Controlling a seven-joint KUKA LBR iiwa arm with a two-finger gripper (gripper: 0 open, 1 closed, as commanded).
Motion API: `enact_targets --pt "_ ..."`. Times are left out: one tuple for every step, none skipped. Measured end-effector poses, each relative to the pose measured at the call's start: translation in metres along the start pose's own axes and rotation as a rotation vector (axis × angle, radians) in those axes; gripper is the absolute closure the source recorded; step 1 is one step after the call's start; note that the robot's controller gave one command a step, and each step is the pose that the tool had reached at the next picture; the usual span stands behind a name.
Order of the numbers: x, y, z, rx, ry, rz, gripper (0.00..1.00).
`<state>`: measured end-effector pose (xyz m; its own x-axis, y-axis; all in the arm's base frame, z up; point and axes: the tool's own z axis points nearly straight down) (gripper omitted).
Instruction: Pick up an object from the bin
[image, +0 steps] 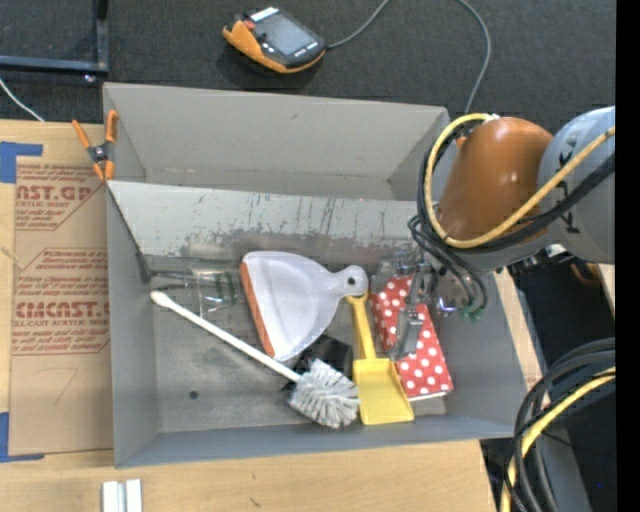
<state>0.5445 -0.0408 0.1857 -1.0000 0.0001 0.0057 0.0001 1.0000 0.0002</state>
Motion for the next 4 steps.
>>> enact_targets --pt "-0.001 0.000 -0.005 0.001 -0.008 -0.001 0.00" --pt "0.018 0.092 0.116 0.001 -0.011 0.038 0.00" --pt "0.037 0.068 0.116 0.001 -0.011 -0.079 0.00" --pt "0.021 0.089 0.117 0.001 -0.008 0.028 0.00"
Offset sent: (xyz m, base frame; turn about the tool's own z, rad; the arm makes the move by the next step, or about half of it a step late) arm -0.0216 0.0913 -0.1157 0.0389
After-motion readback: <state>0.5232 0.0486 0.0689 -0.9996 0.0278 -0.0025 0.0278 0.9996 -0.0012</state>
